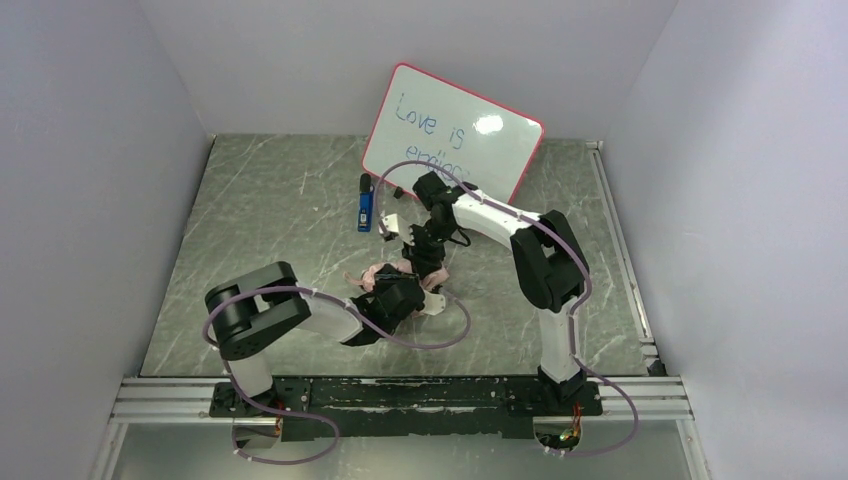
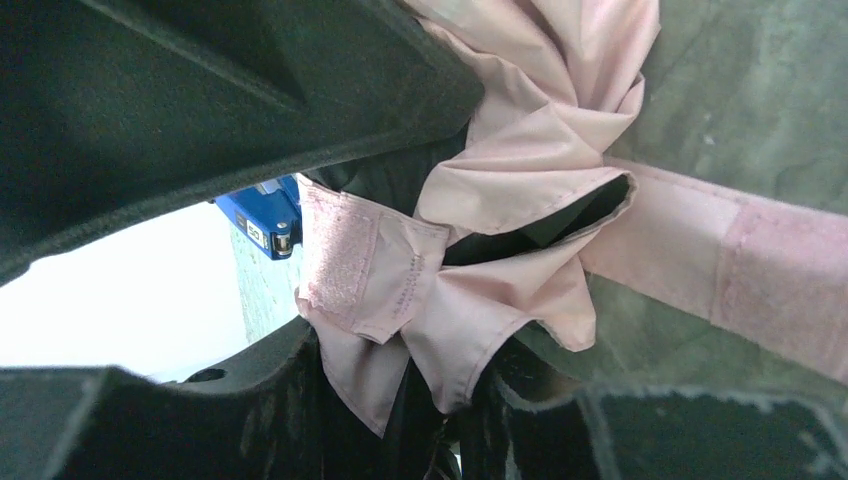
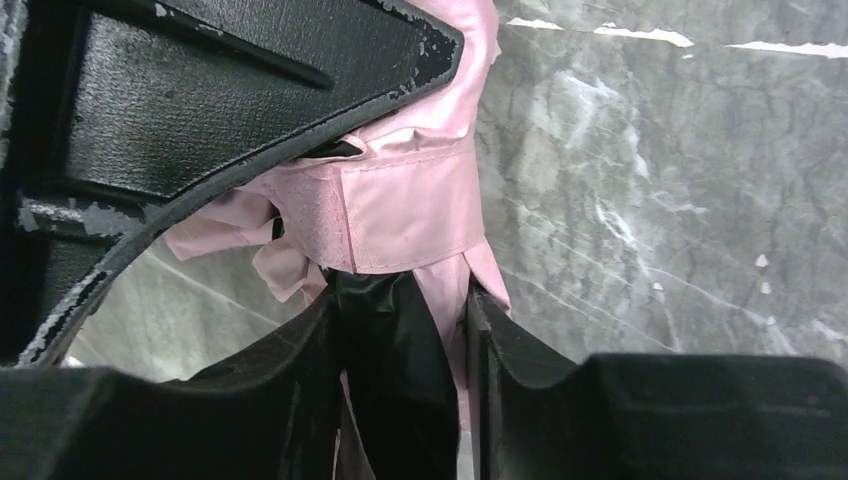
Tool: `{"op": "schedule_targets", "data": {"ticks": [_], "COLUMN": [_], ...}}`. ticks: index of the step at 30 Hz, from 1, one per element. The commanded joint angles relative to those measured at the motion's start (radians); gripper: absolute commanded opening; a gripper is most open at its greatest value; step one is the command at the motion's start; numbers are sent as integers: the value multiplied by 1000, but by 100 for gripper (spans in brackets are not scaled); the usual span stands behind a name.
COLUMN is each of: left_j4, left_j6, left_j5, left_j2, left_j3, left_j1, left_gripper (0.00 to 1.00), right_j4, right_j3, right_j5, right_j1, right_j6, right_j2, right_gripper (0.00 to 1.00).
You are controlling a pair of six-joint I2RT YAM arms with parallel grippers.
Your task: Put away the umbrella
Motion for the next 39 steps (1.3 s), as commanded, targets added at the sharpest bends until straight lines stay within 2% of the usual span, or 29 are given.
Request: {"op": "schedule_targets", "data": {"ticks": [1, 6, 7, 8, 9, 13, 16, 19, 21, 23, 25, 29, 35, 39], "left_j4": [-168, -201, -227, -254, -282, -395, -493, -506, -504, -506, -501, -499, -517, -545], "left_j6": [-5, -40, -56, -78, -104, -205, -277, -322, -360, -412, -463, -509, -494, -435], "left_j5": [37, 44, 54, 67, 80, 170, 235, 260, 296, 400, 546, 817, 972, 1163], "left_j2": [-54, -216, -258, -302, -353, -559, -728, -880, -949, -973, -965, -857, -647, -555], "left_j3": [-33, -36, -33, -32, -32, -52, -65, -80, -70, -48, -26, 39, 159, 198], "left_j1": [-5, -5, -5, -6, -5, -5, -5, 11, 61, 174, 344, 553, 667, 696], "left_gripper": [16, 54, 73, 83, 88, 92, 92, 89, 88, 88, 88, 88, 86, 87], "right_j4": [2, 64, 72, 80, 90, 114, 142, 172, 200, 234, 267, 349, 487, 570], "right_j3": [-31, -75, -80, -84, -88, -96, -114, -143, -168, -201, -238, -327, -484, -582], "right_j5": [60, 105, 111, 118, 125, 148, 170, 194, 212, 237, 257, 303, 406, 449], "right_j1": [9, 9, 9, 10, 11, 10, 10, 14, 18, 26, 35, 59, 103, 137], "right_j6": [51, 77, 80, 84, 87, 98, 101, 97, 92, 89, 88, 98, 100, 87], "right_j2": [52, 44, 43, 41, 39, 36, 24, 5, -10, -28, -53, -109, -197, -250], "right_gripper": [29, 19, 18, 17, 17, 17, 16, 16, 16, 16, 17, 17, 18, 18]}}
